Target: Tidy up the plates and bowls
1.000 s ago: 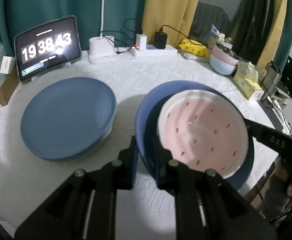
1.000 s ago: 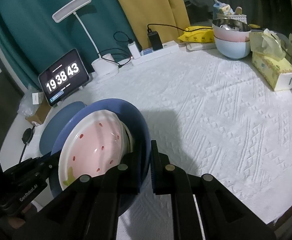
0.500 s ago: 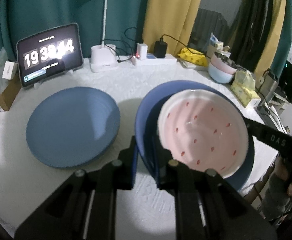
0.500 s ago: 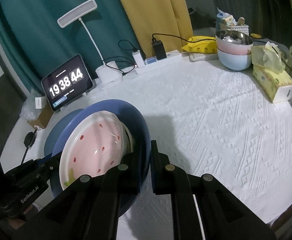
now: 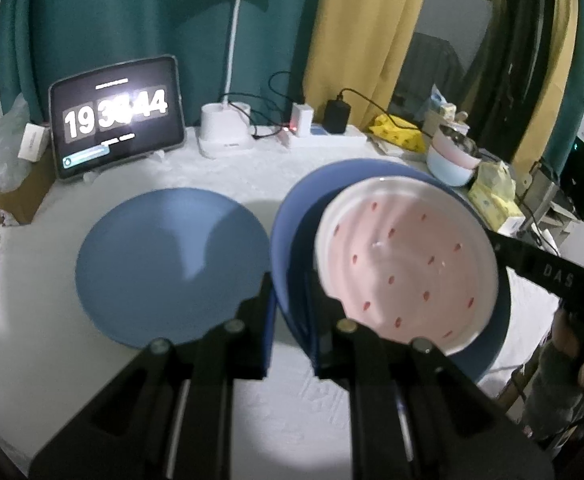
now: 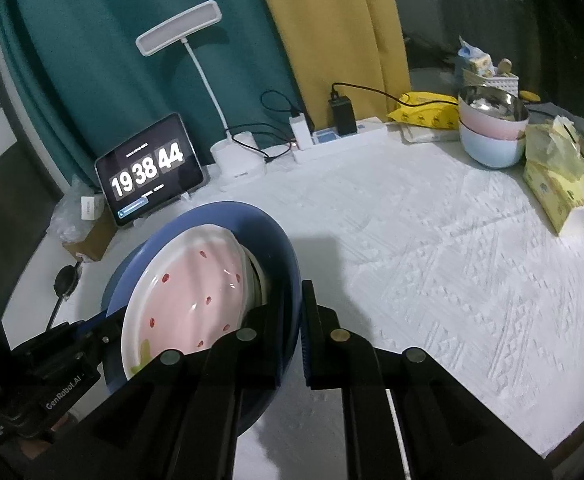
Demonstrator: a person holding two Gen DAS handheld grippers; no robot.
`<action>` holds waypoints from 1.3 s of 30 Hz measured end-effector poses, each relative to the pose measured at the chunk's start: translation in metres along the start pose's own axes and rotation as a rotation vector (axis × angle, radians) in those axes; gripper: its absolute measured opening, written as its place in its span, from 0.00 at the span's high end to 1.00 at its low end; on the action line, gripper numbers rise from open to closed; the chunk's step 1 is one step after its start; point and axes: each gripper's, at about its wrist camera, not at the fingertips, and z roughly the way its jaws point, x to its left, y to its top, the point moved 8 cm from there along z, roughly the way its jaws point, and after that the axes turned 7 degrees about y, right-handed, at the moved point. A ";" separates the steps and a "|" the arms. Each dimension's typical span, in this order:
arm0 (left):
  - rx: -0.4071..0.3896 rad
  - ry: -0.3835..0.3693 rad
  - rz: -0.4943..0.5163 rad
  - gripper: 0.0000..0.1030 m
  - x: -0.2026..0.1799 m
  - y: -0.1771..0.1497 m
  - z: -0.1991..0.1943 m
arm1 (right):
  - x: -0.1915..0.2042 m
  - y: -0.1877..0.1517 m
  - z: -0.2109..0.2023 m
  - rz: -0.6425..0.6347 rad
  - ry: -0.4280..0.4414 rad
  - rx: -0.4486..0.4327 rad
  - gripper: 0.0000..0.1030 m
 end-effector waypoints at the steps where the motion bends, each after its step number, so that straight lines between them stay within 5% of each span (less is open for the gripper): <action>1: -0.002 0.000 -0.004 0.88 0.002 0.001 0.000 | 0.002 0.001 0.001 -0.003 0.001 0.000 0.91; 39: -0.029 0.076 -0.150 0.89 0.130 0.033 0.023 | 0.098 0.040 0.106 -0.122 0.067 0.079 0.91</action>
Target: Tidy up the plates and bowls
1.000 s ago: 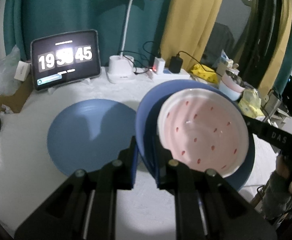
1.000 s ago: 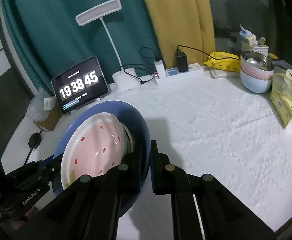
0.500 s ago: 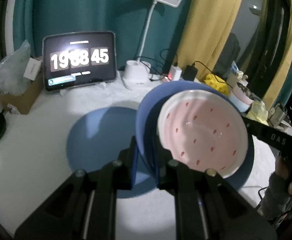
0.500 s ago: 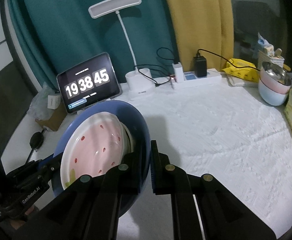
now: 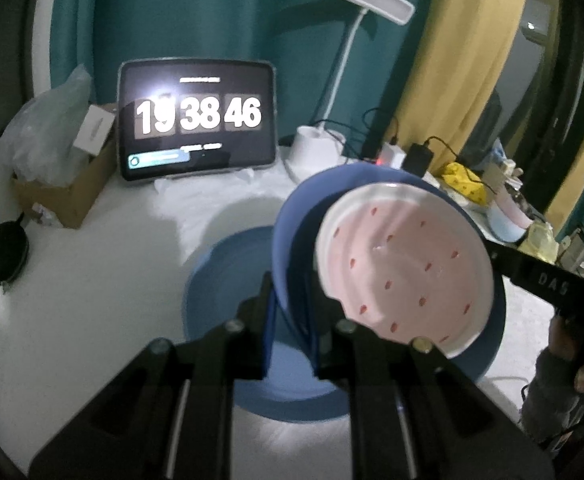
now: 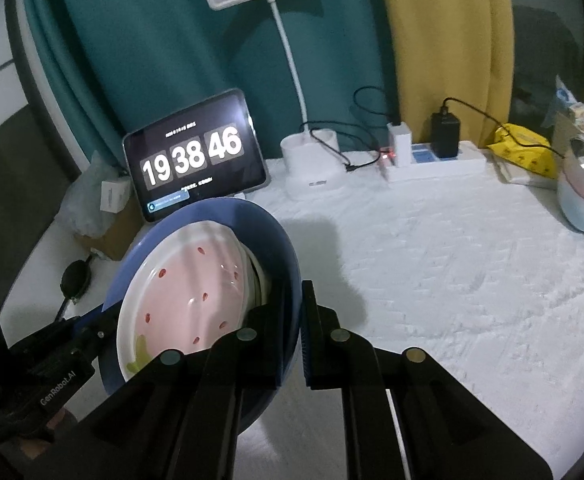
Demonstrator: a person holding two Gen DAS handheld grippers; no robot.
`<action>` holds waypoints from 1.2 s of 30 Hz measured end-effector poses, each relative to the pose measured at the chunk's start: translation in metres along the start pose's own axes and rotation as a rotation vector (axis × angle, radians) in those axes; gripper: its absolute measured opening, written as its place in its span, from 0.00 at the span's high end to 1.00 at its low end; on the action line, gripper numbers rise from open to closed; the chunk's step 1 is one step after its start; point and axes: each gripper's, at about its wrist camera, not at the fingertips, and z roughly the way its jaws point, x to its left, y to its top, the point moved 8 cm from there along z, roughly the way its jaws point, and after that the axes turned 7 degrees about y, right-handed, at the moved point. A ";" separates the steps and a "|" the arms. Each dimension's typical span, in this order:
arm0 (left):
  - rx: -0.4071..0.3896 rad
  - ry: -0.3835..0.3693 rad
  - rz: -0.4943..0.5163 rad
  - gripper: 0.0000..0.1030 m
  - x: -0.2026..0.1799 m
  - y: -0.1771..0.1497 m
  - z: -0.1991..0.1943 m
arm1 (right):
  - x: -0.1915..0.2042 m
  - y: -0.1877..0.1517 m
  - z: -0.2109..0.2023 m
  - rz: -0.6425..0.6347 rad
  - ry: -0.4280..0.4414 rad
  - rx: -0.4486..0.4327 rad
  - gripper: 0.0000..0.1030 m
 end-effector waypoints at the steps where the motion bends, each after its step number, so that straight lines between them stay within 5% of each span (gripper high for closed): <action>1: 0.003 0.003 -0.004 0.89 0.003 0.000 0.002 | 0.001 0.000 0.003 0.000 0.002 0.004 0.91; 30: -0.003 0.082 0.001 0.84 0.018 0.016 0.034 | -0.015 0.000 0.055 0.087 0.042 0.076 0.89; 36: -0.003 0.094 -0.005 0.83 0.018 0.015 0.033 | -0.024 0.001 0.054 0.101 0.012 0.073 0.73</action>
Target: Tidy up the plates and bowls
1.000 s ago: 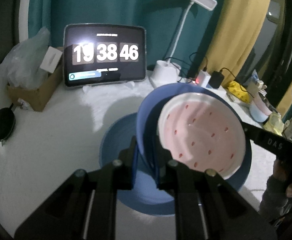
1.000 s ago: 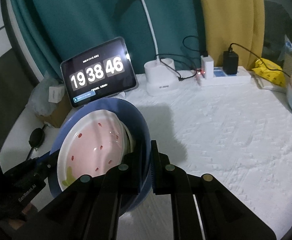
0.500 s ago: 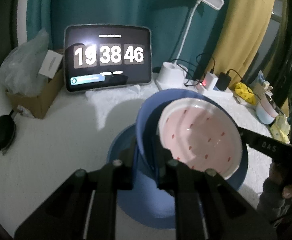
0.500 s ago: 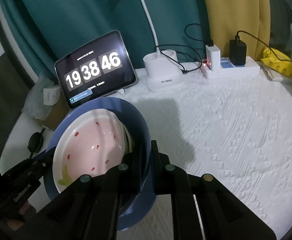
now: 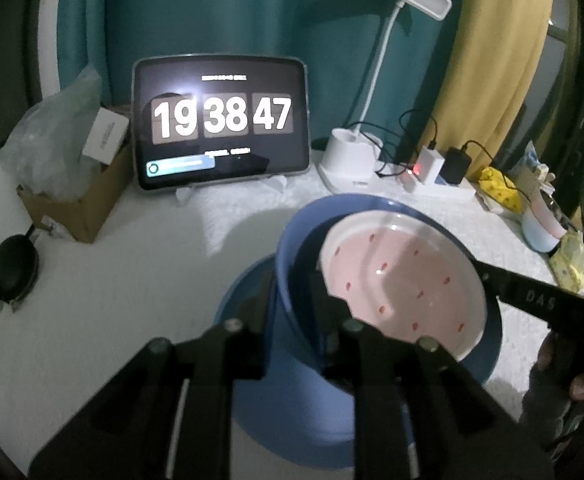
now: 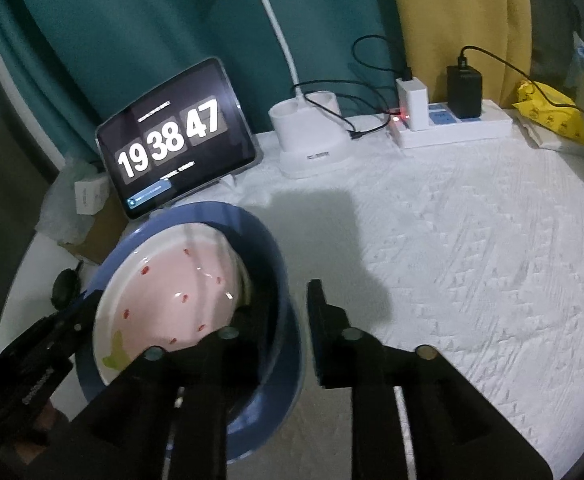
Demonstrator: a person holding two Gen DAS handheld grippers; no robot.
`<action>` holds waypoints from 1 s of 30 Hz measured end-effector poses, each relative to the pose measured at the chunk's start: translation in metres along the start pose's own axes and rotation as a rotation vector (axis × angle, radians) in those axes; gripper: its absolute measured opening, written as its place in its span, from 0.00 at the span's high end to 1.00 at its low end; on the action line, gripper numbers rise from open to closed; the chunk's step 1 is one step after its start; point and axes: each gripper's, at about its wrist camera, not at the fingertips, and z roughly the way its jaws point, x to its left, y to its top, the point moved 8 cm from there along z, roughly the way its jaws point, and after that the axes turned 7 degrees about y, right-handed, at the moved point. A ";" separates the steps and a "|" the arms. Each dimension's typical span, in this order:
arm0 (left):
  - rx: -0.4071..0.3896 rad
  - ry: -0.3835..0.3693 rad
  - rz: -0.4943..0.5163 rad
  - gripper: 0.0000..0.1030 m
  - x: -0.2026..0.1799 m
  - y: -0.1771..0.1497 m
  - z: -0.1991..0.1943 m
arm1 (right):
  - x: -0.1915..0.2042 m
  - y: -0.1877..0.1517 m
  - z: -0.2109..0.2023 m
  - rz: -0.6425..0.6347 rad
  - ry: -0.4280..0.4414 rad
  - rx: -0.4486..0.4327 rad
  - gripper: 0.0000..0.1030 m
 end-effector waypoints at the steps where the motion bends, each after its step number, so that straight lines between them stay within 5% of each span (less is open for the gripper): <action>1: 0.000 0.002 0.001 0.83 0.000 0.000 0.000 | -0.002 0.000 -0.001 0.004 -0.004 -0.001 0.68; 13: -0.031 0.043 -0.019 0.79 0.005 -0.005 -0.020 | -0.001 -0.006 -0.025 -0.016 -0.017 -0.027 0.61; 16: -0.043 0.061 -0.020 0.71 0.006 -0.006 -0.028 | 0.000 -0.008 -0.031 -0.022 -0.018 -0.033 0.61; 18: -0.055 0.063 -0.028 0.53 0.007 -0.007 -0.034 | 0.001 -0.009 -0.037 -0.027 -0.018 -0.038 0.61; 30: -0.108 0.043 -0.019 0.46 -0.010 -0.016 -0.071 | 0.006 -0.025 -0.072 -0.060 -0.032 -0.060 0.61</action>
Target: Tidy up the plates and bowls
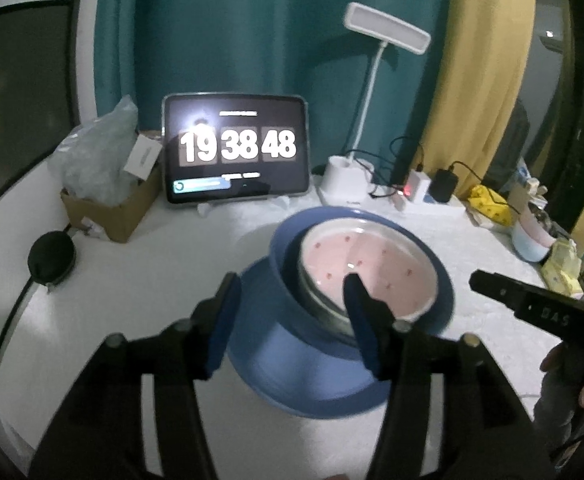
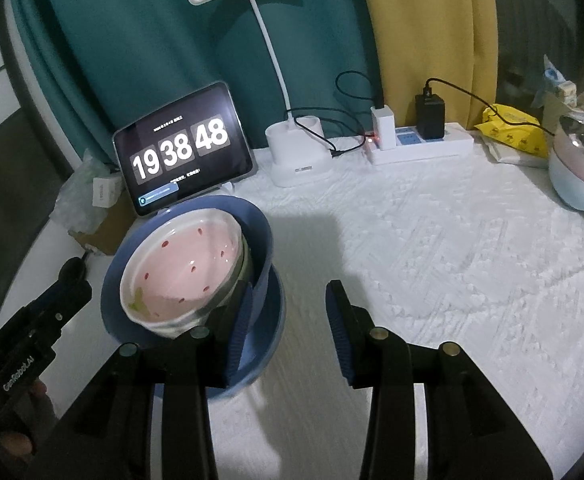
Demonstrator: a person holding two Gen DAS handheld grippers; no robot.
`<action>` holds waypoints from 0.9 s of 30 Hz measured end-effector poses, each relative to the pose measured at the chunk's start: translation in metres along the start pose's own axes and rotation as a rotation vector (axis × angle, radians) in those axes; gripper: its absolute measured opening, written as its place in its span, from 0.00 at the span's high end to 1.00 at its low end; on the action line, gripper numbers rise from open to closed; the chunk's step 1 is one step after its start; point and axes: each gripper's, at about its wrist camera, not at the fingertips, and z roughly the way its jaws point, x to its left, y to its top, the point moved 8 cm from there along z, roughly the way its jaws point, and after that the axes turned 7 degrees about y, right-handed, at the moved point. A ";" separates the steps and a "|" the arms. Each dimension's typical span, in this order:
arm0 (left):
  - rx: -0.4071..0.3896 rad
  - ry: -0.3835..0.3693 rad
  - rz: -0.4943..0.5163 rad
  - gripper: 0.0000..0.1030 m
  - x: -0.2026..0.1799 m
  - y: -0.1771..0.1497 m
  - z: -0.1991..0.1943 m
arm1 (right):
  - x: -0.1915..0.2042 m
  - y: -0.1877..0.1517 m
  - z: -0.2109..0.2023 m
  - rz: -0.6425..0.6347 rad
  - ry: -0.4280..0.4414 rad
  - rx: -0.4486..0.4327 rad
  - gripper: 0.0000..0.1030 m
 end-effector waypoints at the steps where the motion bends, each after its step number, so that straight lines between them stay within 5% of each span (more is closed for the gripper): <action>1: 0.000 -0.006 0.002 0.45 -0.002 -0.001 -0.002 | 0.000 -0.001 -0.004 -0.002 -0.003 -0.003 0.61; 27: -0.047 -0.078 0.096 0.09 -0.072 -0.031 -0.066 | -0.024 -0.036 -0.085 -0.030 -0.074 -0.087 0.61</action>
